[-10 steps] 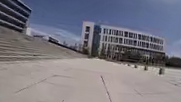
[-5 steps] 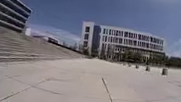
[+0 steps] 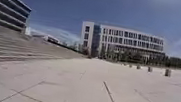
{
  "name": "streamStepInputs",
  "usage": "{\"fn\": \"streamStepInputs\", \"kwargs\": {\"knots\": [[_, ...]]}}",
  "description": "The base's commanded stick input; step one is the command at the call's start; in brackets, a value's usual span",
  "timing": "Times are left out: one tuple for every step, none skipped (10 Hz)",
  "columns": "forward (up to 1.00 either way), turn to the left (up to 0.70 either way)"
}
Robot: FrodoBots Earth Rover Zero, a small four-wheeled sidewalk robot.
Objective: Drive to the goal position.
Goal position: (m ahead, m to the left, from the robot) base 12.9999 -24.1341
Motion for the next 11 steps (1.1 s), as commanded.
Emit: {"fn": "streamStepInputs", "kwargs": {"knots": [[0.7,-0.01],[0.7,-0.01],[0.7,-0.01],[0.7,-0.01],[0.7,-0.01],[0.7,-0.01],[0.7,-0.01],[0.7,-0.02],[0.7,-0.09],[0.7,-0.35],[0.7,-0.11]]}}
